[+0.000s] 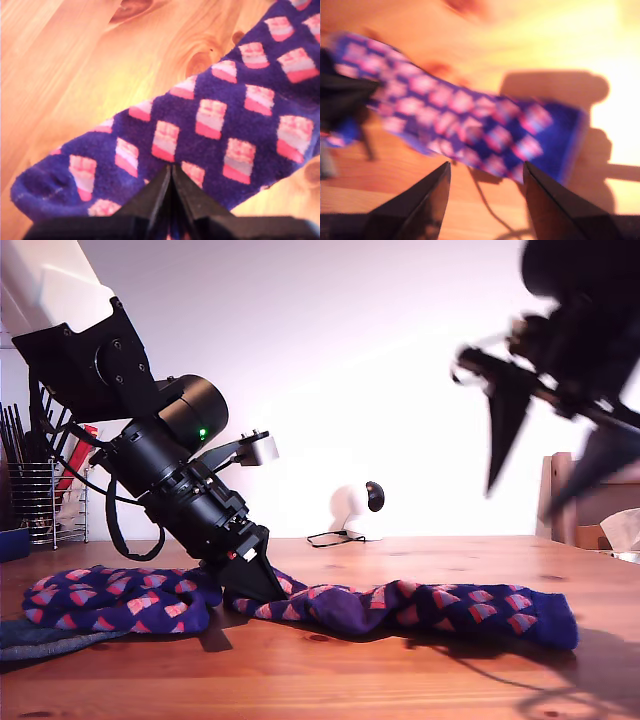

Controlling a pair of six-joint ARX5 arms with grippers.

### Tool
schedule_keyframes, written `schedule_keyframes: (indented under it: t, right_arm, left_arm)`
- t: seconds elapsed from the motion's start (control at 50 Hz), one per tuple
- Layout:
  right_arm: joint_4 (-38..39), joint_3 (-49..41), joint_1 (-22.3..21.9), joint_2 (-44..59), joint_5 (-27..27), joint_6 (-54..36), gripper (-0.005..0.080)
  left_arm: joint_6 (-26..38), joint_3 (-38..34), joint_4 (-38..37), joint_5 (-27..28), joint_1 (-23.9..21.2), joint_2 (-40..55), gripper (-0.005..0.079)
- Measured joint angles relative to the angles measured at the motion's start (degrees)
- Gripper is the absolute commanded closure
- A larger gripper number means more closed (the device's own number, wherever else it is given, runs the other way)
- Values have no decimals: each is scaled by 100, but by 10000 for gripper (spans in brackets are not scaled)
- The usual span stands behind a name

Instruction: Fold the socks in front of you. After folding them, place them to the right side.

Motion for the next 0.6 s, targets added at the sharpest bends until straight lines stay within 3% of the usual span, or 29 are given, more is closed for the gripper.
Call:
schedule_keyframes:
  t: [0.32,0.6]
  right_arm:
    - [697,-608,-107,-138,-15,186,336]
    - [1178,-1257,-516,-149,-166,192,336]
  left_arm:
    - [-11,0,-24,9,-7,0,764]
    - [-11,0,-24,11,-7,0,764]
